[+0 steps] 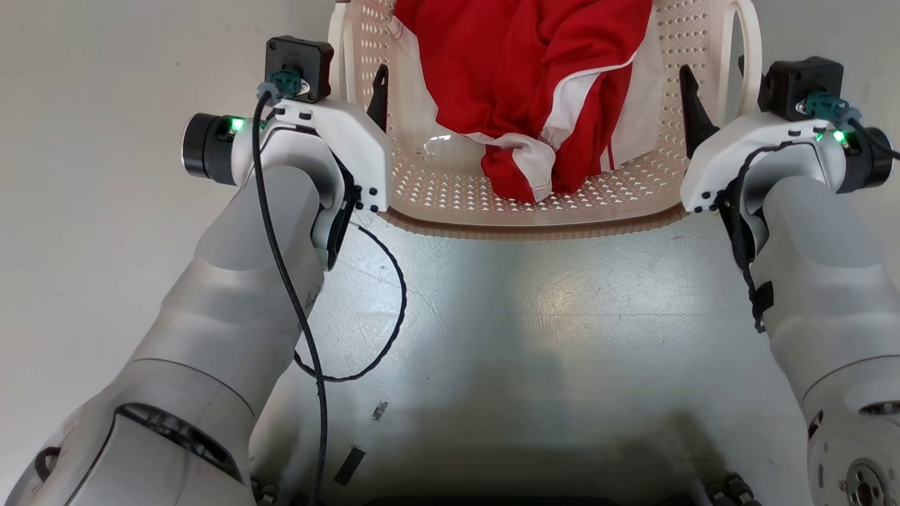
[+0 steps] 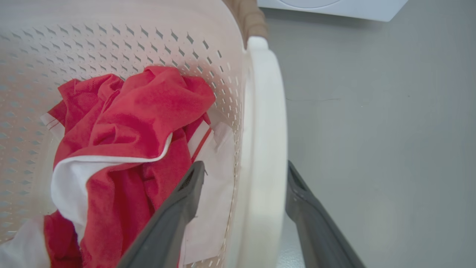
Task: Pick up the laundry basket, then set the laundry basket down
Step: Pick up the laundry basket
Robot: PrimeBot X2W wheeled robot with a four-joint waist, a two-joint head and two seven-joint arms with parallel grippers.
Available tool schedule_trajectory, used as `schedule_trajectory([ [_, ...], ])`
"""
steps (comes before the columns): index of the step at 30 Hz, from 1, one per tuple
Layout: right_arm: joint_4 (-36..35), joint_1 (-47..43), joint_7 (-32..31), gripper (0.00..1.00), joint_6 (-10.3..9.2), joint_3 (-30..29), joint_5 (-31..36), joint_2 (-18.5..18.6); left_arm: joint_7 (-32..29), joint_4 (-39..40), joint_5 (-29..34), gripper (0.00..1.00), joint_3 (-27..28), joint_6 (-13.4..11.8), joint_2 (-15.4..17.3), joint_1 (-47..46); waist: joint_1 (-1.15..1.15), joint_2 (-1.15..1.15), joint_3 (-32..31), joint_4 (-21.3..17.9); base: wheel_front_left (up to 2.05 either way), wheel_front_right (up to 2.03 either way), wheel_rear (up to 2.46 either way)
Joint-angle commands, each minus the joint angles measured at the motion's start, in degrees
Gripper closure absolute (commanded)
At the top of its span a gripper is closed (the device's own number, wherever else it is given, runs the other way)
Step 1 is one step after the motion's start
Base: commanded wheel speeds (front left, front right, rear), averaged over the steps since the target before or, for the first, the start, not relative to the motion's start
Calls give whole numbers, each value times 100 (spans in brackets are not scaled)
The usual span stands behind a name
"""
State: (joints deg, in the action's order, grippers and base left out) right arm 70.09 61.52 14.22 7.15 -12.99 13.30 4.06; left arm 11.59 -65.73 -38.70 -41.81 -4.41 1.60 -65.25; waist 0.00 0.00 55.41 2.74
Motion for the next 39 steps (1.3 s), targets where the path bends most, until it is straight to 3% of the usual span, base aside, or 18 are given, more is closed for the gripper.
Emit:
schedule_trajectory([
  [1,10,-83,61,0,34,90,-25,-118,-3,9,-32,0,30,-63,128,-17,0,0,0,-7,0,0,0],
  [17,164,-22,69,0,34,322,-239,-118,55,-80,-306,0,-362,-141,128,-89,0,0,-19,-56,0,0,0],
  [18,168,-20,69,45,34,333,-247,-118,64,-88,-304,16,-396,-142,128,-97,0,0,-22,-58,0,0,0],
  [19,176,-18,70,100,34,355,-267,-118,60,-90,-300,76,-442,-126,128,-101,0,0,-26,-57,0,0,0],
  [20,186,-20,70,100,34,381,-289,-118,62,-90,-299,100,-481,-116,128,-107,0,0,-31,-56,0,0,0],
  [39,319,-170,18,100,34,688,-623,-118,68,-104,-676,100,-870,-188,128,53,0,0,-312,-81,0,0,0],
])
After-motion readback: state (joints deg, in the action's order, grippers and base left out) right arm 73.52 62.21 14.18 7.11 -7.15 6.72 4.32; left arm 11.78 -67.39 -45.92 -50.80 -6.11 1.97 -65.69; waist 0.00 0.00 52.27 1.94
